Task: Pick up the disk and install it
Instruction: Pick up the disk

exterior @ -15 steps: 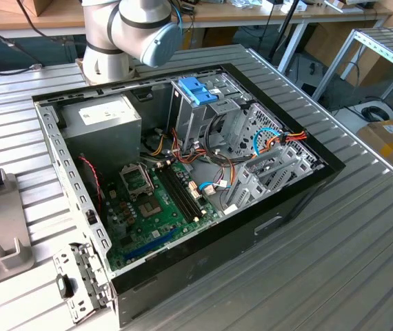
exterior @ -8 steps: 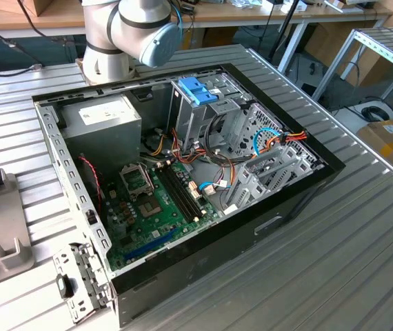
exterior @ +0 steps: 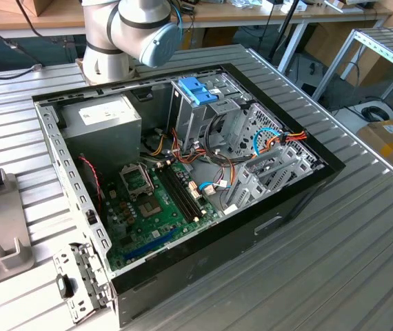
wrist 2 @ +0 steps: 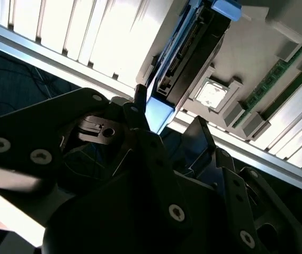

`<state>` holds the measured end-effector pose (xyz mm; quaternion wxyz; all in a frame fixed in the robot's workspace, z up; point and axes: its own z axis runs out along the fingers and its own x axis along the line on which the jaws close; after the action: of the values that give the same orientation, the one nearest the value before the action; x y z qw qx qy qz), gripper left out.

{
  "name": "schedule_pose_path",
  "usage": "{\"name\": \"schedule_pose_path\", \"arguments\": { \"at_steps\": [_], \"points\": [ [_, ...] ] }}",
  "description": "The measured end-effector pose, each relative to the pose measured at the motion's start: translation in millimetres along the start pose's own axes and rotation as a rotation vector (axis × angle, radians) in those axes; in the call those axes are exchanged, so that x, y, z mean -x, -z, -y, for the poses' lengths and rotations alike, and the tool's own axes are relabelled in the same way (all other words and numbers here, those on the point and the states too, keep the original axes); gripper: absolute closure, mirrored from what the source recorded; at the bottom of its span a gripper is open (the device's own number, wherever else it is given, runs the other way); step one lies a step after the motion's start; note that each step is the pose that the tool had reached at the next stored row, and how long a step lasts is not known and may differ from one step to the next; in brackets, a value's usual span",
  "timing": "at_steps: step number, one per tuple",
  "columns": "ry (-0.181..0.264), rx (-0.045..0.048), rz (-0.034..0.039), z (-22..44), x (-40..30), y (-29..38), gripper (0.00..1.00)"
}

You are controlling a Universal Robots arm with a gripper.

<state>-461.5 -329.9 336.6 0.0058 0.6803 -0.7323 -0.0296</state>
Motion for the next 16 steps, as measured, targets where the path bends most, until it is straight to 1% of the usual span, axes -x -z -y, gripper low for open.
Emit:
{"name": "schedule_pose_path", "arguments": {
  "at_steps": [7,16],
  "points": [
    [0.006,0.0002,0.0004,-0.2,-0.2,-4.9,0.46],
    [0.011,0.0004,0.0001,0.0,-0.1,-8.6,0.46]
  ]
}}
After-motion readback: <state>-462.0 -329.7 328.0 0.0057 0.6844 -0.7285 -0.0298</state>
